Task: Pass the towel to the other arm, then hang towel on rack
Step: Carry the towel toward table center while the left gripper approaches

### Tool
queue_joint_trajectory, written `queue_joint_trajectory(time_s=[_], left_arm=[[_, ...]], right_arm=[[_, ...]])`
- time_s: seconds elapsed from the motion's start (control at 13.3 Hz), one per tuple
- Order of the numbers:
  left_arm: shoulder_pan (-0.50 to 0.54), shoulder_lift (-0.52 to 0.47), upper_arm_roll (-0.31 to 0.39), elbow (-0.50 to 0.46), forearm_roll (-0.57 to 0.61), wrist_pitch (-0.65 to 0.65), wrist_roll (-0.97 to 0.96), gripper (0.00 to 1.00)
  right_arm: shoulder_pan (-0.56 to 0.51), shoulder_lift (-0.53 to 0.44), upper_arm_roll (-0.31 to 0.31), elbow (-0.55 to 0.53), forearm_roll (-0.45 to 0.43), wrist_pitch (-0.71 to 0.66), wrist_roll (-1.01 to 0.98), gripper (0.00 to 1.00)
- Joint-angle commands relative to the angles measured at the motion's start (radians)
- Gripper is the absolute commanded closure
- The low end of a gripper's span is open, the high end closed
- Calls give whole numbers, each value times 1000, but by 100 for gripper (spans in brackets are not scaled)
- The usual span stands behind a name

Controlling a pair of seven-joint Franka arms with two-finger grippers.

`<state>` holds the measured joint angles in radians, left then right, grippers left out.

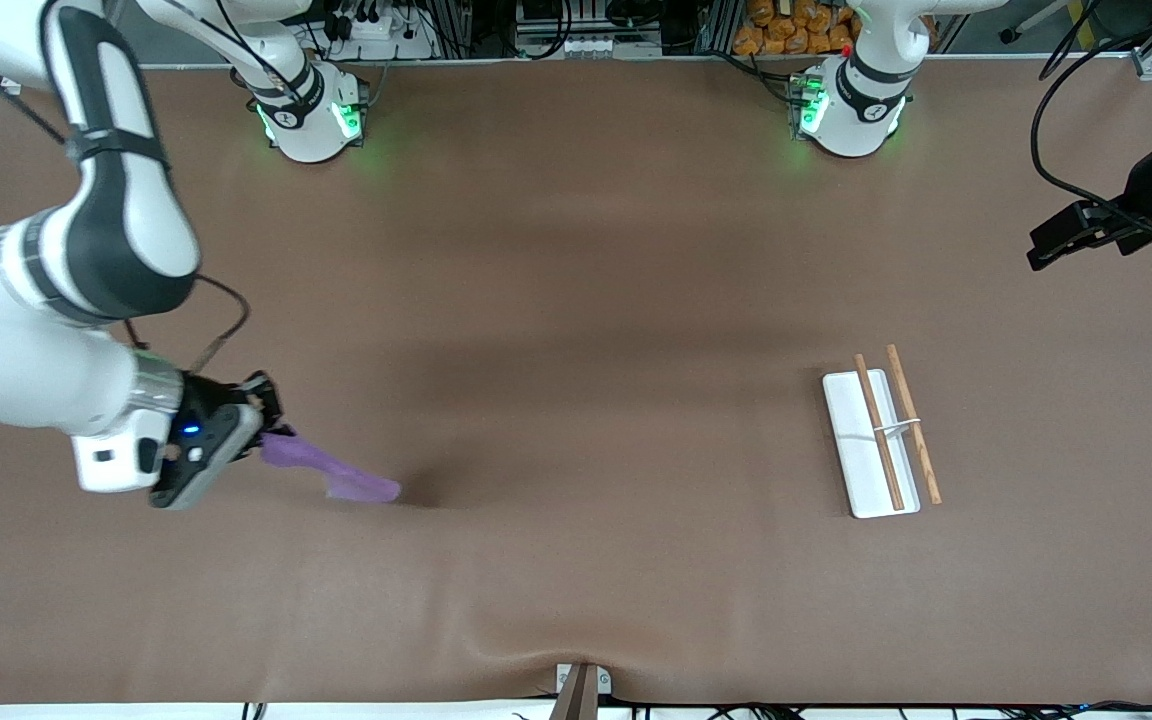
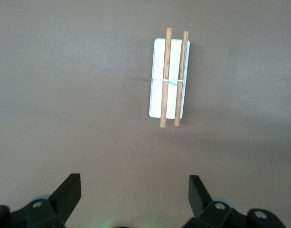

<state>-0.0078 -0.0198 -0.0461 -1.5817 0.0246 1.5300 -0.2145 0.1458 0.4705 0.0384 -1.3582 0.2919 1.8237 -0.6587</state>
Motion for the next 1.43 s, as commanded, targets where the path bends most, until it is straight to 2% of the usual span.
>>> queue_joint_trajectory(time_s=[0.0, 0.08, 0.45, 0.75, 0.9, 1.13, 1.35], left_arm=[[8, -12, 0, 6, -18, -1, 20, 0], [8, -12, 0, 6, -18, -1, 20, 0], [0, -11, -1, 11, -17, -4, 27, 0], [-49, 30, -12, 25, -46, 30, -3, 0], [-37, 95, -11, 42, -206, 105, -58, 0], [-50, 197, -12, 42, -308, 221, -65, 0], [-102, 318, -12, 40, -475, 390, -97, 0]], right_arm=[[46, -13, -9, -18, 123, -1, 143, 100], [58, -9, -11, -21, 185, -1, 196, 100], [144, -1, -11, -22, 317, 8, 445, 100], [190, -1, -11, -27, 337, 20, 484, 100], [208, -1, -9, -27, 352, 16, 502, 100], [237, -3, -9, -27, 385, 20, 571, 100], [258, -4, -9, -27, 385, 32, 657, 100]])
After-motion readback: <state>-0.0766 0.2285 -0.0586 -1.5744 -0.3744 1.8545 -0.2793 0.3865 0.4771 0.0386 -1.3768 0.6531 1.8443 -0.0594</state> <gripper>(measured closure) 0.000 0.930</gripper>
